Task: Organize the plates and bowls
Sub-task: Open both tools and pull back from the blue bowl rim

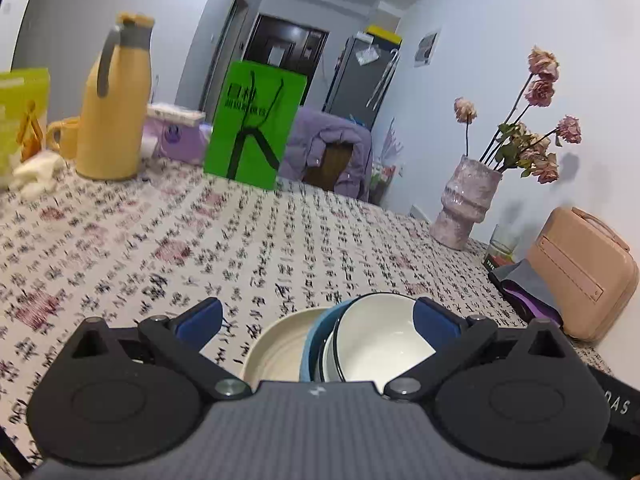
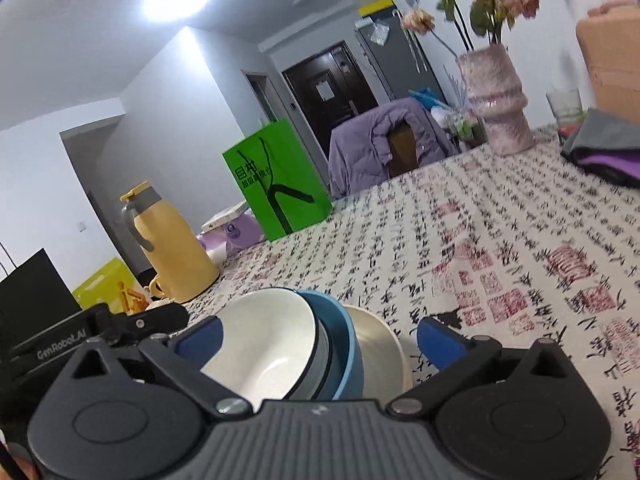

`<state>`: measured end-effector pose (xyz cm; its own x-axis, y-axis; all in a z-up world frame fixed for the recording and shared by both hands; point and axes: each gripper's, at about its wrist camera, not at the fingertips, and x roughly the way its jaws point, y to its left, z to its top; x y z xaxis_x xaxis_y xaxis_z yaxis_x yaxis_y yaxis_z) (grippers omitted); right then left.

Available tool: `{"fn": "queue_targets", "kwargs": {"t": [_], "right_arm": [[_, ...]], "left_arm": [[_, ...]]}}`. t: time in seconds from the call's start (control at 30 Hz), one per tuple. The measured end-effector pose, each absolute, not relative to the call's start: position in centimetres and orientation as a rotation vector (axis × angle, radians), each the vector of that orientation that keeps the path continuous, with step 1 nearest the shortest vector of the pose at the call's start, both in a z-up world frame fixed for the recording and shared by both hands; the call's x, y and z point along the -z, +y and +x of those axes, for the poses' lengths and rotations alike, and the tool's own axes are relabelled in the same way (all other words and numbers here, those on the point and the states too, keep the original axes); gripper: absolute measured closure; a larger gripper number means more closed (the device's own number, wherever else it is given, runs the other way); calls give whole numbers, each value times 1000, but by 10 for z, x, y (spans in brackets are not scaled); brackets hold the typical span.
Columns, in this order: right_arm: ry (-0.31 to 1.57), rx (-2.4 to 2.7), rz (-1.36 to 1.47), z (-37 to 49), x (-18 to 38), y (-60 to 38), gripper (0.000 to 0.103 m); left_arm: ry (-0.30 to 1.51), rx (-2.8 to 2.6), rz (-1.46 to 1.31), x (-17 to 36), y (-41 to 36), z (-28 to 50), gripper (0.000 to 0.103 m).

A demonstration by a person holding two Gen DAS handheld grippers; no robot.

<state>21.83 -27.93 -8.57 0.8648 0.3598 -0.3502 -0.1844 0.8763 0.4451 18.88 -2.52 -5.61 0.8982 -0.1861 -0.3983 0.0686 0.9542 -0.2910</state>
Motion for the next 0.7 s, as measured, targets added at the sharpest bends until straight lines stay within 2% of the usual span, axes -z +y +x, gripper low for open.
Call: {"fn": "queue_targets", "kwargs": {"t": [0.27, 0.7], "right_arm": [[342, -248, 289, 178, 71, -270, 0], [280, -224, 152, 101, 66, -256, 0]], "left_arm": [[296, 88, -167, 48, -27, 144, 0], [242, 68, -67, 57, -14, 68, 0]]}}
